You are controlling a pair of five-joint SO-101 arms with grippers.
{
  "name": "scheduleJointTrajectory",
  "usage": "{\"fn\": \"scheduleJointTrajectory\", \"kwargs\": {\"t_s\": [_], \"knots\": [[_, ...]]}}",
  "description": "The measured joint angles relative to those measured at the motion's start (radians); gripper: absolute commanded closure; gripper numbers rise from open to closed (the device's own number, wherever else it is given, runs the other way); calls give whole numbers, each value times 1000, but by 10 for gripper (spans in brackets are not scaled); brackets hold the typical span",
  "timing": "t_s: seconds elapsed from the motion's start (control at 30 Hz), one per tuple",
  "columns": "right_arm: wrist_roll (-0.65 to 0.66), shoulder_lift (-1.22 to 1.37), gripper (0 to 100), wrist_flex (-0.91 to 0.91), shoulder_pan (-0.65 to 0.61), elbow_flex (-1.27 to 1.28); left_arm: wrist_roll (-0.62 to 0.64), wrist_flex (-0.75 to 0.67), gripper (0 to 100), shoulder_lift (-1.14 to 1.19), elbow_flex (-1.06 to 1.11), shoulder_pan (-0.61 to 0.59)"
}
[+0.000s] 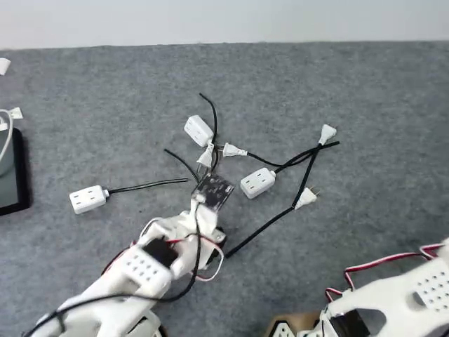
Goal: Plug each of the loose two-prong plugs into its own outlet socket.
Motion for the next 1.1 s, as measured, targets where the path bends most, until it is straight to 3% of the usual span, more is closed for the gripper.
{"fn": "scheduleJointTrajectory", "kwargs": {"t_s": [0.23, 0.4, 0.7, 1.1], "knots": [[-18, -6, 865, 0, -21, 23, 2, 8, 987, 367, -262, 3], [-18, -9, 865, 0, -20, 23, 5, 106, 987, 522, -400, -14], [-18, -11, 865, 0, -23, 23, 8, 146, 987, 462, -359, -163], [-18, -11, 865, 0, -23, 23, 8, 117, 987, 265, -198, -183]]}}
